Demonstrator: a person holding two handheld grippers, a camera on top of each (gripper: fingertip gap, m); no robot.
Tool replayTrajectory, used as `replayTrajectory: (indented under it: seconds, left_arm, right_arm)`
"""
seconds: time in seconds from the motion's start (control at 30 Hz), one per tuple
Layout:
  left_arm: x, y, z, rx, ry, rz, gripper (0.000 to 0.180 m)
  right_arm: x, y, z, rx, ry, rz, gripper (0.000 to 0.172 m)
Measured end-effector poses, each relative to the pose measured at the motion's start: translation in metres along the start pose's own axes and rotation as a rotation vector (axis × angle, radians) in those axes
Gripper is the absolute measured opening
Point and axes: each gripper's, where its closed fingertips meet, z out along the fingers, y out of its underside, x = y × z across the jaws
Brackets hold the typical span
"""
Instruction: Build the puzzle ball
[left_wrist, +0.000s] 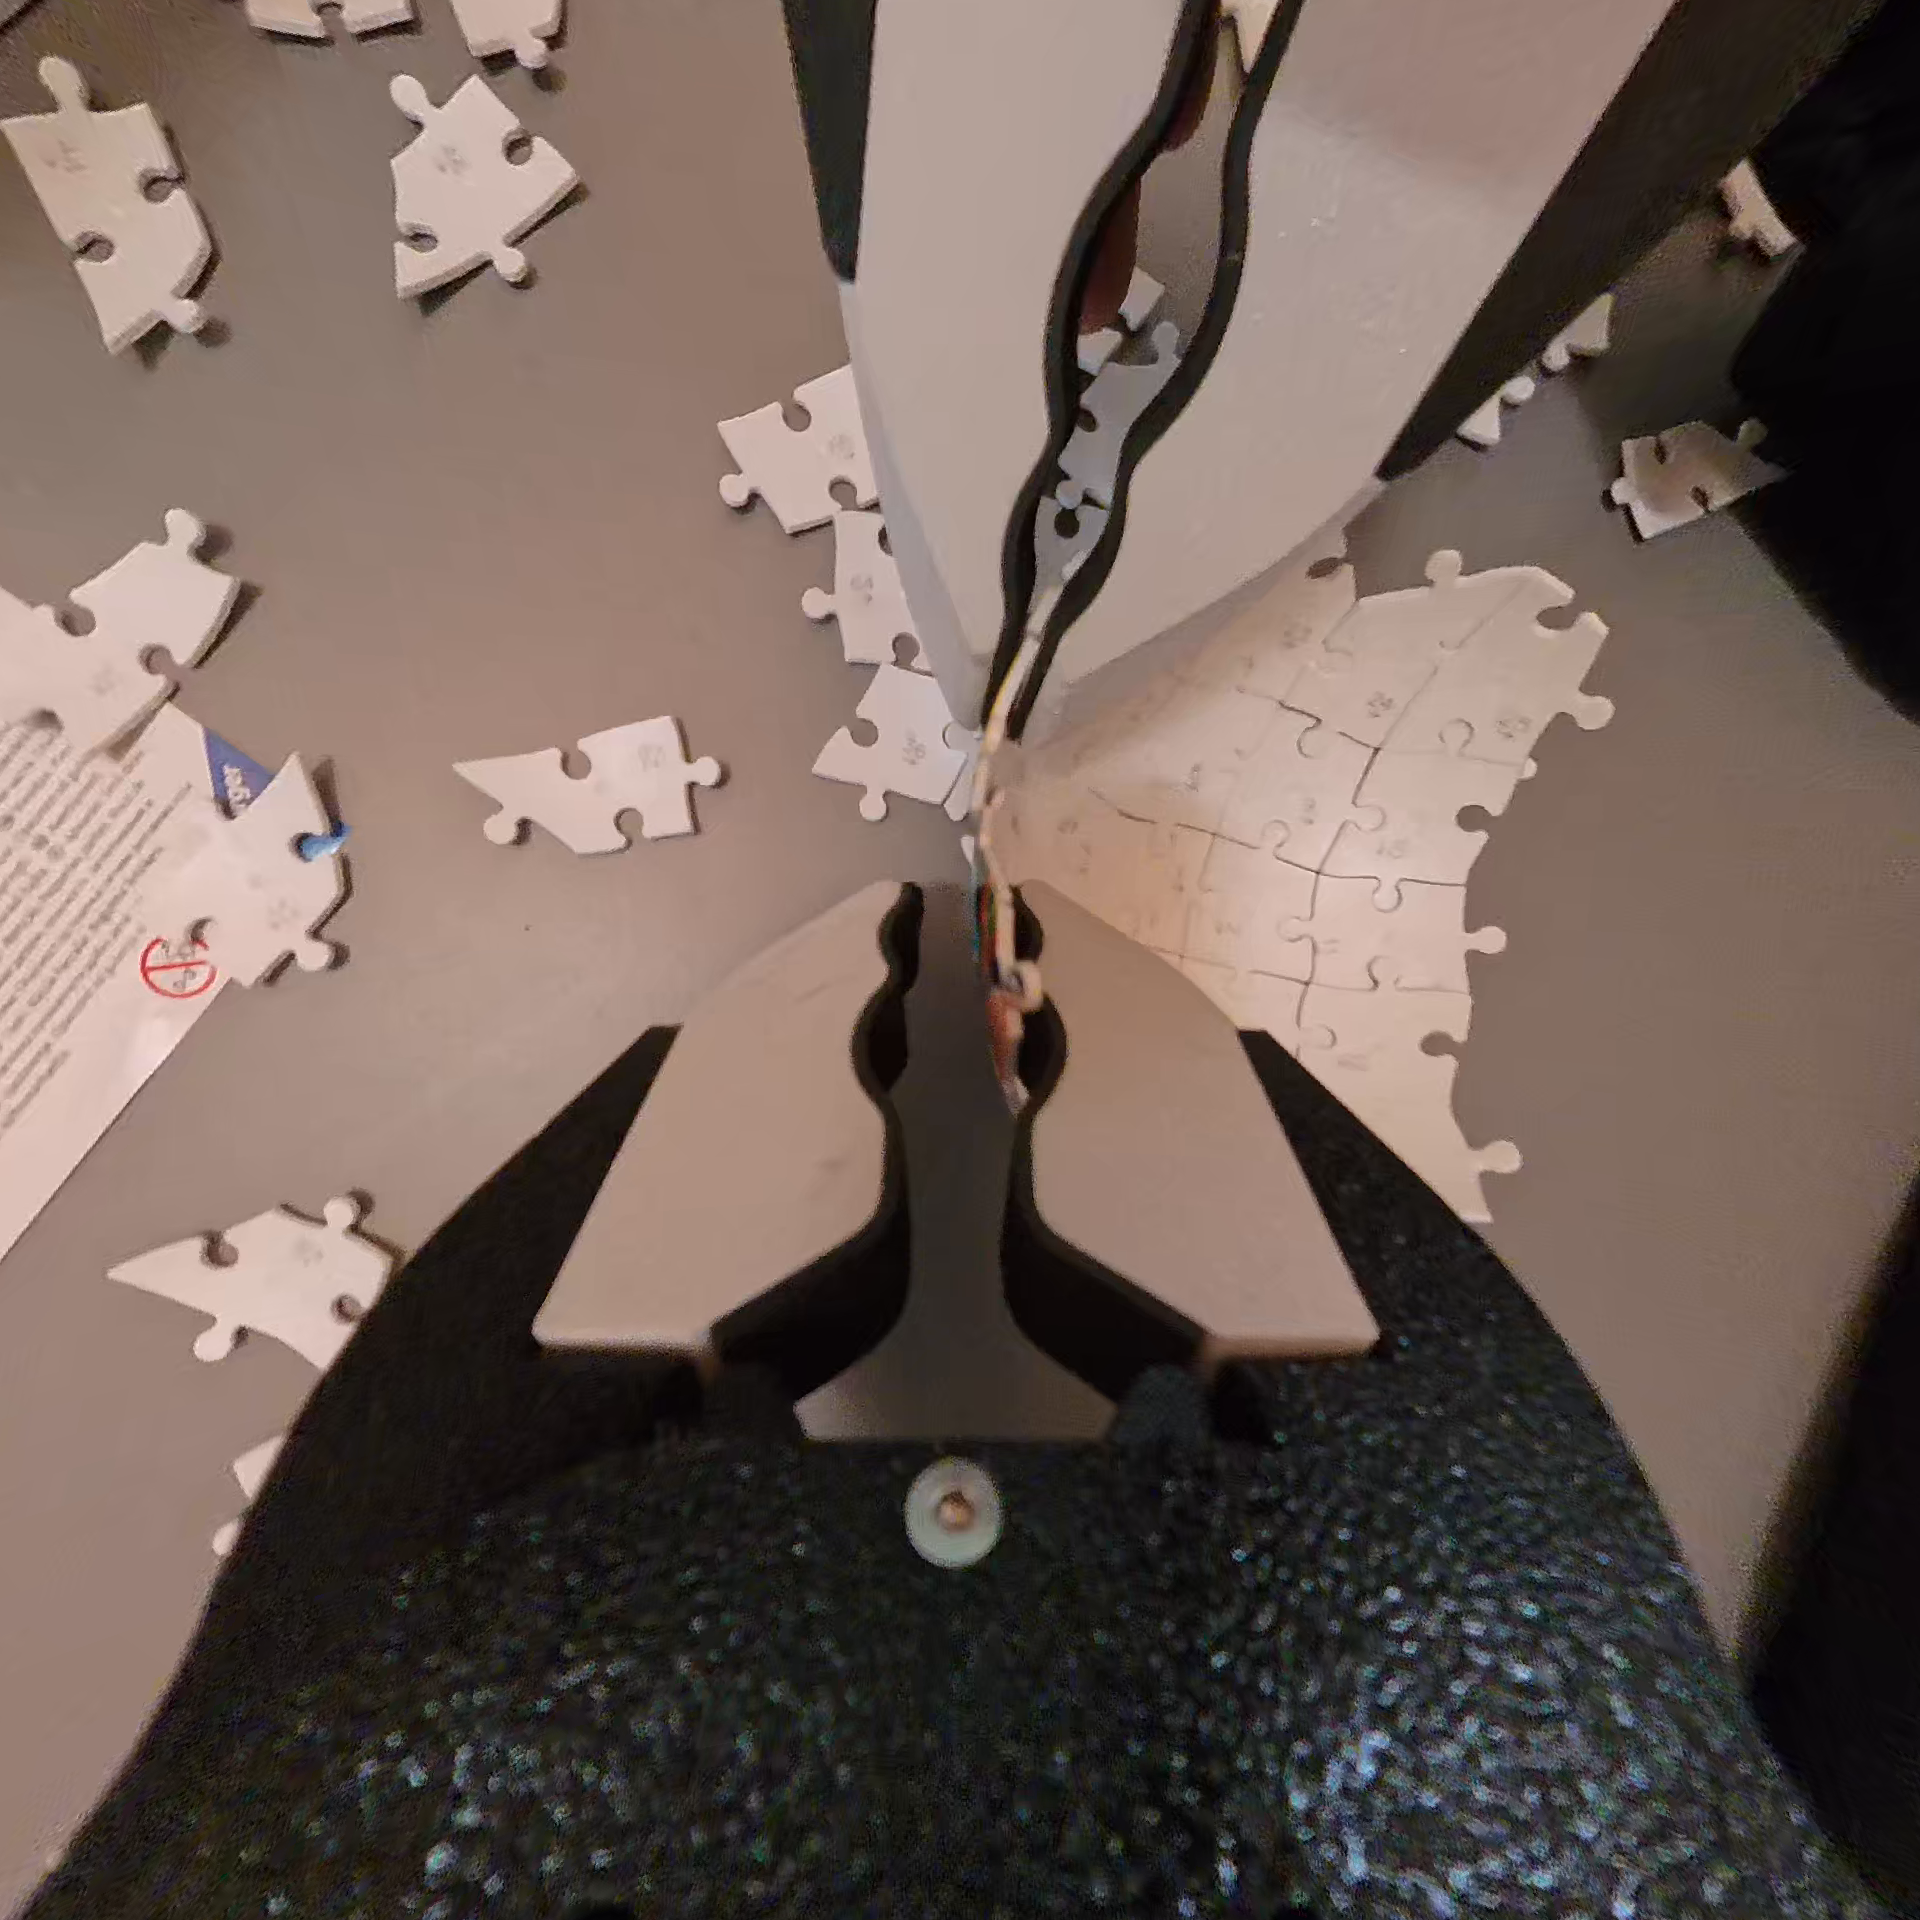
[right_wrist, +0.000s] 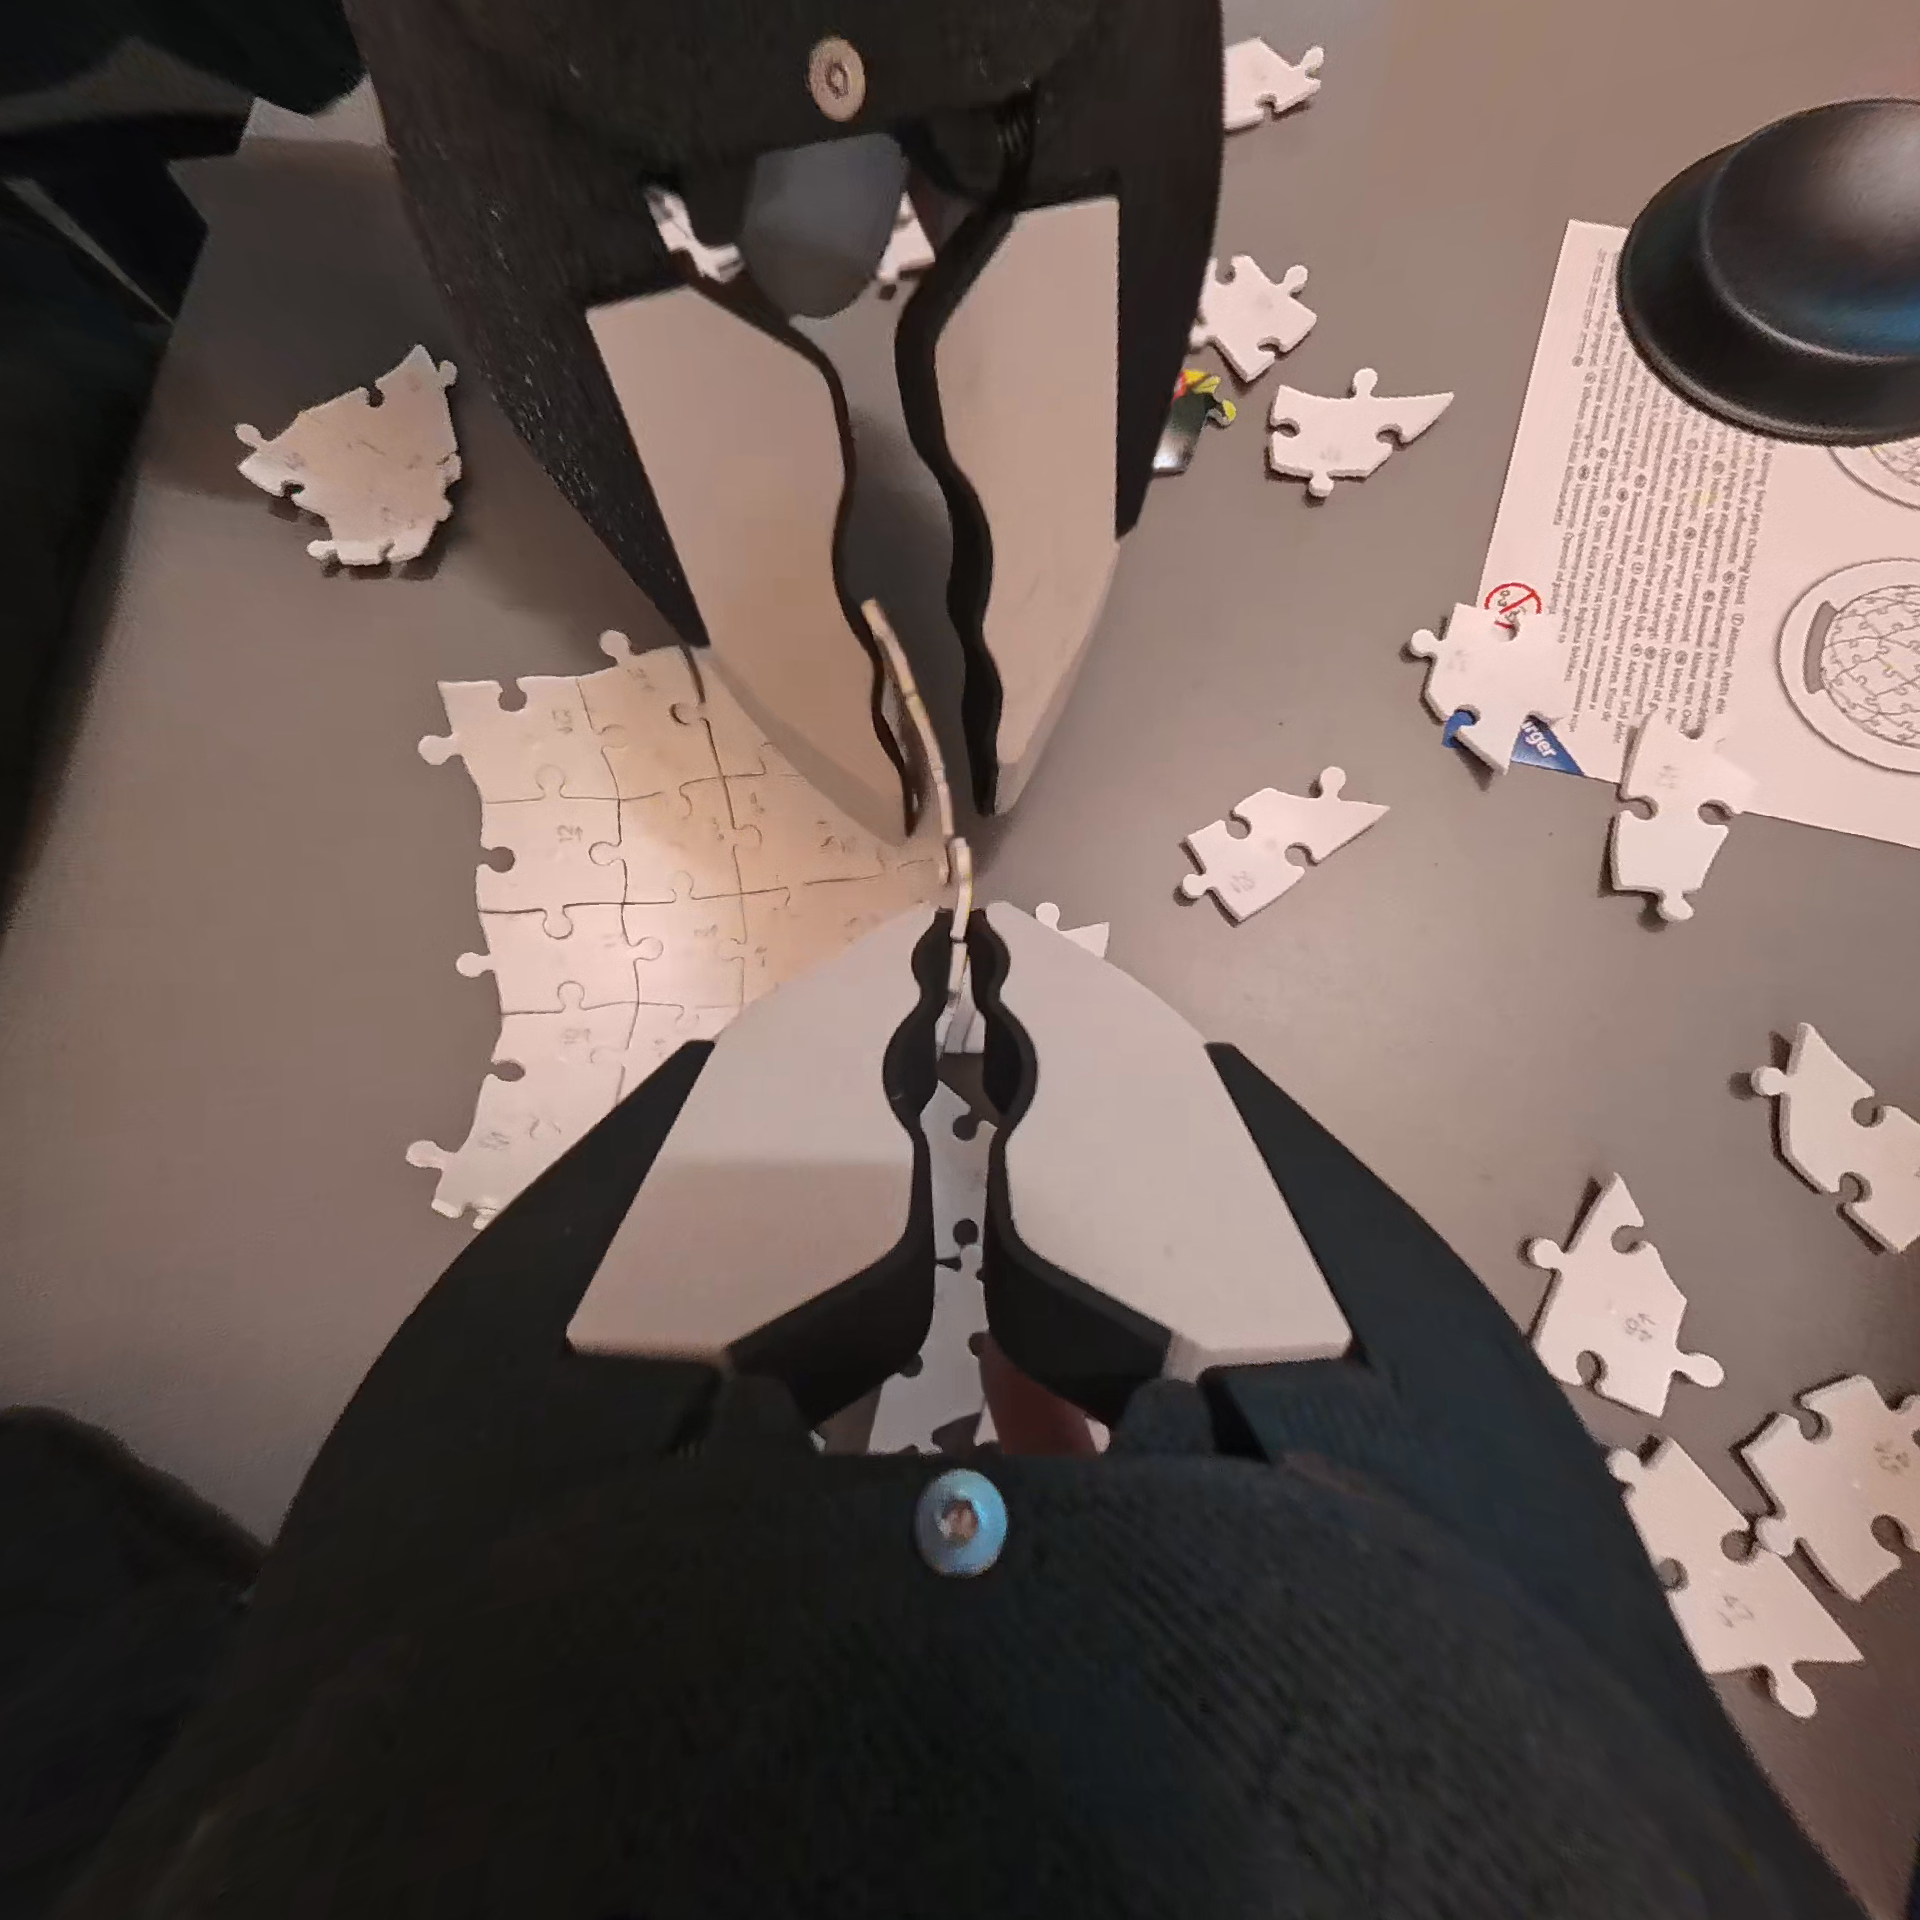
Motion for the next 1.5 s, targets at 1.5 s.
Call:
replayTrajectory:
  seconds: [1.5]
  left_arm:
    - [0.017, 0.000, 0.007, -0.089, 0.152, -0.009, 0.002]
  right_arm:
    - [-0.014, 0.006, 0.010, -0.051, -0.089, -0.012, 0.004]
